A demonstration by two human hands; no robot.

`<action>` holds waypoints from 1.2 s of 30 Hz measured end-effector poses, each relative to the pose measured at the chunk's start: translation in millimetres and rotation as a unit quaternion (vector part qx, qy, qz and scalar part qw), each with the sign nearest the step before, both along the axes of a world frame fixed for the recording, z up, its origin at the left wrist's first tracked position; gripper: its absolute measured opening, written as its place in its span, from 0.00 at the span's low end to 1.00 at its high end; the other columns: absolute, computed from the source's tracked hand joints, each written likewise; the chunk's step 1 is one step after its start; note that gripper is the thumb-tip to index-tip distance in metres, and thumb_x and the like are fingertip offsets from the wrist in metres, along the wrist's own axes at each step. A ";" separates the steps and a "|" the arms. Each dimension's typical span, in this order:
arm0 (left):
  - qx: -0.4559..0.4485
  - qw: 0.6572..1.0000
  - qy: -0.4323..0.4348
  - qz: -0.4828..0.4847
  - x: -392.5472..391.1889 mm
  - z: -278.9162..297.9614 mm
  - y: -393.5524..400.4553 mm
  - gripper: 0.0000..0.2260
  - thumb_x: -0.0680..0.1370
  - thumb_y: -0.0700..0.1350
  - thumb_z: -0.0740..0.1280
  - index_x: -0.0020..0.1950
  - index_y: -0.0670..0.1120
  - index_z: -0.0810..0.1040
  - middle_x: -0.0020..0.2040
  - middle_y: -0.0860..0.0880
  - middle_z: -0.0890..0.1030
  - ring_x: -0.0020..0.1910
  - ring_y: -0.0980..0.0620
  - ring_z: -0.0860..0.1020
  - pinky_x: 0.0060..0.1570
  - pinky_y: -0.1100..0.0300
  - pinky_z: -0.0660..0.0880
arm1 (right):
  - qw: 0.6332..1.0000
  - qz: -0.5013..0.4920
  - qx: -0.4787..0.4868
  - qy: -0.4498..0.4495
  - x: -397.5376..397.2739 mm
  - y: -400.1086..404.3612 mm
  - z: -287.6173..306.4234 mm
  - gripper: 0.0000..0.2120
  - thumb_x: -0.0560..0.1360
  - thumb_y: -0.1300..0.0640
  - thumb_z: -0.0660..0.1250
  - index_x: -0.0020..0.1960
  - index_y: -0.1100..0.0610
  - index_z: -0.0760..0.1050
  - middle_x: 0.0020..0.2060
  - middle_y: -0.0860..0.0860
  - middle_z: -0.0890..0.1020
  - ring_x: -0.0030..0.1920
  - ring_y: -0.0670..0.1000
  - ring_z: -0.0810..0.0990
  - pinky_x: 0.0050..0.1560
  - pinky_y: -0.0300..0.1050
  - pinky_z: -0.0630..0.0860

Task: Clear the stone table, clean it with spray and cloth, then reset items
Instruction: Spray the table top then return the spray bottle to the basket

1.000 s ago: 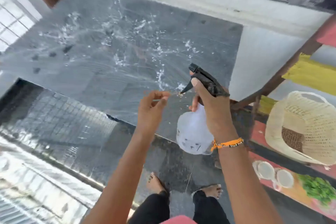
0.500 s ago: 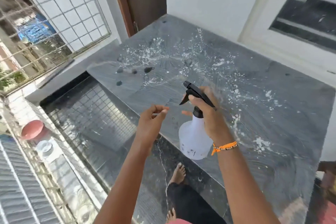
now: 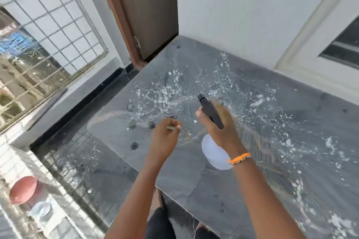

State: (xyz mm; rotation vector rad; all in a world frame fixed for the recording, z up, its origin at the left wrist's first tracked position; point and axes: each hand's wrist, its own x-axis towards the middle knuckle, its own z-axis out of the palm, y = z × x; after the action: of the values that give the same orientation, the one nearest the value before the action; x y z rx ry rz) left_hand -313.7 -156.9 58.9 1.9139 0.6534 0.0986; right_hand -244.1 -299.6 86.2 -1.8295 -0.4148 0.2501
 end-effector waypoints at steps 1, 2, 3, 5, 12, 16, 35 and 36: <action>0.019 1.000 0.008 -0.016 12.6 -5.0 14.5 0.06 0.77 0.43 0.63 0.50 0.44 0.78 0.42 0.54 0.79 0.38 0.58 0.75 0.39 0.64 0.70 | 0.999 -0.008 -0.030 -0.021 11.7 7.9 -2.5 0.14 0.75 0.53 0.65 0.39 0.62 0.69 0.27 0.50 0.68 0.27 0.46 0.67 0.31 0.36 0.63; 0.034 0.999 0.016 -0.034 24.3 -10.1 27.8 0.05 0.76 0.43 0.64 0.49 0.45 0.78 0.45 0.54 0.80 0.40 0.56 0.76 0.41 0.62 0.71 | 0.998 -0.020 -0.051 -0.028 22.8 14.7 -4.6 0.15 0.76 0.53 0.65 0.37 0.61 0.67 0.27 0.49 0.67 0.27 0.46 0.65 0.32 0.37 0.61; 0.046 0.997 0.026 -0.053 36.4 -14.0 39.7 0.04 0.76 0.43 0.64 0.48 0.46 0.78 0.46 0.53 0.80 0.41 0.55 0.77 0.41 0.62 0.71 | 0.997 -0.034 -0.065 -0.027 34.3 21.0 -6.9 0.16 0.76 0.52 0.65 0.36 0.60 0.65 0.26 0.49 0.65 0.27 0.48 0.64 0.33 0.40 0.60; 0.062 0.991 0.051 -0.103 61.2 -21.3 66.2 0.04 0.75 0.42 0.64 0.47 0.47 0.78 0.50 0.50 0.79 0.43 0.53 0.78 0.43 0.61 0.71 | 0.993 -0.077 -0.086 0.001 53.8 39.9 -10.0 0.18 0.76 0.50 0.65 0.34 0.59 0.64 0.26 0.49 0.64 0.27 0.50 0.63 0.33 0.44 0.59; 0.068 0.968 0.073 -0.231 121.8 -39.3 127.6 0.05 0.75 0.40 0.63 0.45 0.49 0.76 0.52 0.49 0.78 0.47 0.49 0.77 0.46 0.59 0.71 | 0.964 -0.191 -0.118 0.144 100.7 110.3 -33.4 0.22 0.76 0.42 0.61 0.33 0.59 0.70 0.29 0.59 0.70 0.31 0.54 0.68 0.38 0.48 0.65; 0.073 0.955 0.084 -0.274 138.0 -49.8 140.3 0.04 0.76 0.42 0.62 0.45 0.51 0.75 0.53 0.50 0.76 0.47 0.50 0.76 0.46 0.59 0.70 | 0.921 -0.287 -0.080 0.252 108.6 129.8 -45.1 0.26 0.73 0.38 0.62 0.30 0.60 0.69 0.27 0.59 0.72 0.31 0.55 0.71 0.39 0.49 0.71; 0.064 0.862 0.028 -0.503 135.2 -60.3 30.0 0.07 0.77 0.40 0.61 0.50 0.44 0.77 0.52 0.48 0.77 0.44 0.53 0.74 0.43 0.63 0.69 | 0.804 -0.423 0.147 0.392 43.8 -9.9 -25.5 0.15 0.78 0.53 0.62 0.39 0.62 0.75 0.31 0.58 0.78 0.34 0.55 0.78 0.33 0.49 0.78; 0.068 0.856 0.029 -0.511 130.0 -59.9 21.4 0.07 0.77 0.40 0.60 0.50 0.44 0.77 0.52 0.48 0.76 0.45 0.52 0.75 0.44 0.61 0.71 | 0.806 -0.406 0.175 0.392 36.9 -17.8 -23.3 0.13 0.79 0.54 0.61 0.41 0.62 0.75 0.34 0.58 0.80 0.37 0.54 0.80 0.34 0.48 0.79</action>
State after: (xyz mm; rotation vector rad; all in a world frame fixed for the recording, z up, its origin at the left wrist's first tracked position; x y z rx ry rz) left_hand -183.7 -135.5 -1.0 2.1716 -0.4101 -0.6030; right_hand -207.2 -317.4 62.8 -1.2376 0.8522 0.2763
